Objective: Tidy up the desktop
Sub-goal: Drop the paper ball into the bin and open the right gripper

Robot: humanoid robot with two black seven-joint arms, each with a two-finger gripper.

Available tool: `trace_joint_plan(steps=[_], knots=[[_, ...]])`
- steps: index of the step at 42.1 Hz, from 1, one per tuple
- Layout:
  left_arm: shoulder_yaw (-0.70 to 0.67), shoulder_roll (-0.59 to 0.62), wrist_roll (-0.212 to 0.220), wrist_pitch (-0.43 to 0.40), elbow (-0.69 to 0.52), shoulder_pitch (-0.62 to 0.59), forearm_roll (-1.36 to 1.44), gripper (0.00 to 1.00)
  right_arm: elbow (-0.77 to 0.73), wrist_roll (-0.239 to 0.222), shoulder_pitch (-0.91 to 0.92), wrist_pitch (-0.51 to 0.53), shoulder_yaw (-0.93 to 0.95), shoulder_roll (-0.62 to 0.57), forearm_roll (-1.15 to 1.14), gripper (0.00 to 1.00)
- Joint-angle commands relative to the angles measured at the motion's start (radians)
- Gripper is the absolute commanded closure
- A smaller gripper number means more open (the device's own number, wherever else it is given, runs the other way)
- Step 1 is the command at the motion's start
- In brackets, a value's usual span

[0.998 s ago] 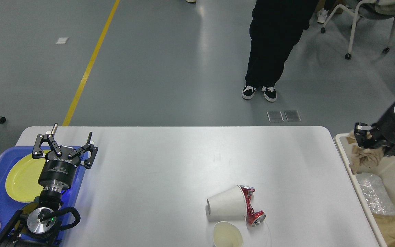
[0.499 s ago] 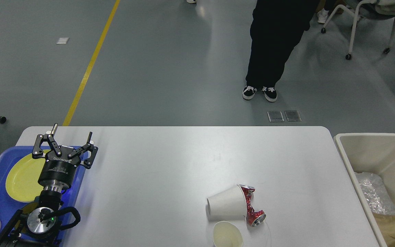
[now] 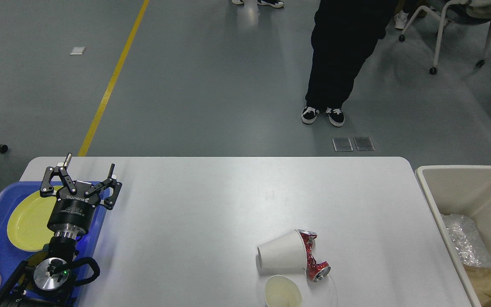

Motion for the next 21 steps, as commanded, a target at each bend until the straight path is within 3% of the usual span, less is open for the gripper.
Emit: trace_joint_plan(steps=[1,18,19,20,21], knots=[[0.0,0.0,0.0,0.0,0.0,0.0,0.0,0.04,-0.089,0.0,-0.103,-0.04,0.016,0.069,0.009,1.0],[0.0,0.0,0.0,0.0,0.0,0.0,0.0,0.04,-0.087,-0.008,-0.108,-0.078,0.061,0.085,0.007,1.0],[0.0,0.0,0.0,0.0,0.0,0.0,0.0,0.04,-0.086,-0.008,-0.108,-0.078,0.061,0.085,0.007,0.88],[0.0,0.0,0.0,0.0,0.0,0.0,0.0,0.04,-0.086,-0.008,-0.106,-0.08,0.056,0.085,0.007,0.44],[0.0,0.0,0.0,0.0,0.0,0.0,0.0,0.04,-0.087,-0.008,-0.101,-0.081,0.054,0.085,0.007,0.27]])
